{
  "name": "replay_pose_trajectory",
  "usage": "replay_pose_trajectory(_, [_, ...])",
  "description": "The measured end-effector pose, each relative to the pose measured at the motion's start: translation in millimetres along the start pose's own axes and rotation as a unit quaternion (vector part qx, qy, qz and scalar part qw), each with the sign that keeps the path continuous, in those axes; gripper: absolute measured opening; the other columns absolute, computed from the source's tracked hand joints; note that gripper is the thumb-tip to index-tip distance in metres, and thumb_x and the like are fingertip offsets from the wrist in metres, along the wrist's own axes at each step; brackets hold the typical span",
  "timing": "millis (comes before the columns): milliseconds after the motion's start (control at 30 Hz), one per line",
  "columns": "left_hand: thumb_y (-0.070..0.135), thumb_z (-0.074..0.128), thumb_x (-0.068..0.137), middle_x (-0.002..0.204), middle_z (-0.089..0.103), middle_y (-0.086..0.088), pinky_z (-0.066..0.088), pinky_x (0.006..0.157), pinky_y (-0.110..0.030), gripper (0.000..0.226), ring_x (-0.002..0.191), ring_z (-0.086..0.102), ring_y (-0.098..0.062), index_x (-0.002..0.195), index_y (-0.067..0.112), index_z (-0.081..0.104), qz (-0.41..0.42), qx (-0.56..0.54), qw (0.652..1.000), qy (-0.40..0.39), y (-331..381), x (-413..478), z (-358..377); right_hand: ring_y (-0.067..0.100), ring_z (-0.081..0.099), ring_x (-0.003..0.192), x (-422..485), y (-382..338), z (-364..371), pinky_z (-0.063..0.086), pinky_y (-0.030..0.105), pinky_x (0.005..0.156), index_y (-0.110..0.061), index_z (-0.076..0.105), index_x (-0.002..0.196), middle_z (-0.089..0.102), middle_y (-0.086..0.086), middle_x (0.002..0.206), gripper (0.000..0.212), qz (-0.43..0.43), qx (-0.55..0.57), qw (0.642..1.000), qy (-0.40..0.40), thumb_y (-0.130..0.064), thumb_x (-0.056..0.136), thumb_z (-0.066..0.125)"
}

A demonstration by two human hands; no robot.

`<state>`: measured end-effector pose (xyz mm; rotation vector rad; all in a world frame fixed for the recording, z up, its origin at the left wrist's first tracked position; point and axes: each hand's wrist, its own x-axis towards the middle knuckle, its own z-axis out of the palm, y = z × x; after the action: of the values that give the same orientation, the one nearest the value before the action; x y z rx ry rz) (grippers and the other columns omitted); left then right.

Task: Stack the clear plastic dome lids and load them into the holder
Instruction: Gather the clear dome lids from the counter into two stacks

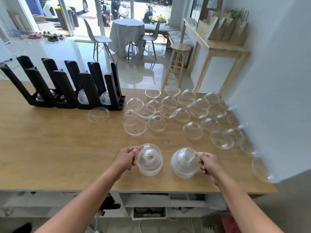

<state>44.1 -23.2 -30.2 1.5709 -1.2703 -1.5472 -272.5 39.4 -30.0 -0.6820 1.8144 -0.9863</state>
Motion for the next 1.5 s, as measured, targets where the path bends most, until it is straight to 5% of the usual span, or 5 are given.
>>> replay_pose_trajectory(267, [0.050, 0.050, 0.094, 0.110, 0.058, 0.004, 0.055, 0.076, -0.033, 0.039, 0.084, 0.060, -0.008, 0.131, 0.038, 0.053, 0.087, 0.131, 0.983, 0.098, -3.0, -6.8, 4.3, 0.004, 0.057, 0.069, -16.6, 5.9, 4.1, 0.041, 0.019, 0.061, -0.023, 0.067, 0.106, 0.067, -0.005, 0.090, 0.022, -0.097, -0.020, 0.992, 0.072, -0.038, 0.094, 0.058])
replay_pose_trajectory(500, [0.092, 0.056, 0.052, 0.160, 0.009, 0.014, 0.015, 0.114, -0.041, 0.112, 0.146, 0.006, -0.008, 0.147, 0.053, 0.011, 0.281, 0.392, 0.876, 0.016, -19.0, -15.6, 24.3, 0.004, 0.032, 0.131, -30.9, 14.3, 18.3, 0.036, 0.033, 0.104, -0.048, 0.020, 0.146, 0.029, -0.015, 0.145, 0.100, -0.300, -0.325, 0.897, -0.014, -0.076, 0.063, 0.067])
replay_pose_trajectory(1133, [0.083, 0.057, 0.067, 0.151, 0.028, 0.016, 0.030, 0.105, -0.033, 0.094, 0.134, 0.028, -0.004, 0.147, 0.047, 0.021, 0.290, 0.310, 0.904, 0.050, -22.0, 0.2, 5.2, 0.015, 0.033, 0.137, -27.2, -4.6, 39.5, 0.031, 0.045, 0.105, -0.034, 0.021, 0.149, 0.032, -0.004, 0.150, 0.090, -0.353, -0.450, 0.817, 0.070, -0.083, 0.077, 0.040])
replay_pose_trajectory(1300, [0.035, 0.069, 0.085, 0.126, 0.055, -0.001, 0.047, 0.092, -0.043, 0.044, 0.117, 0.053, -0.021, 0.126, 0.024, 0.060, 0.305, 0.372, 0.840, 0.251, 11.2, 39.4, -70.7, 0.024, 0.050, 0.121, -3.8, -61.8, 87.3, 0.040, 0.042, 0.097, -0.022, 0.057, 0.129, 0.055, 0.000, 0.132, 0.048, -0.467, -0.425, 0.772, 0.077, -0.047, 0.088, 0.061])
replay_pose_trajectory(1500, [0.019, 0.066, 0.085, 0.132, 0.051, -0.002, 0.044, 0.096, -0.043, 0.048, 0.115, 0.050, -0.026, 0.132, 0.025, 0.057, 0.146, 0.501, 0.812, 0.260, 36.8, 101.4, -135.8, 0.026, 0.046, 0.123, 30.4, -90.8, 178.9, 0.035, 0.042, 0.101, -0.022, 0.056, 0.131, 0.056, 0.001, 0.133, 0.048, -0.483, -0.537, 0.688, -0.072, -0.036, 0.087, 0.067])
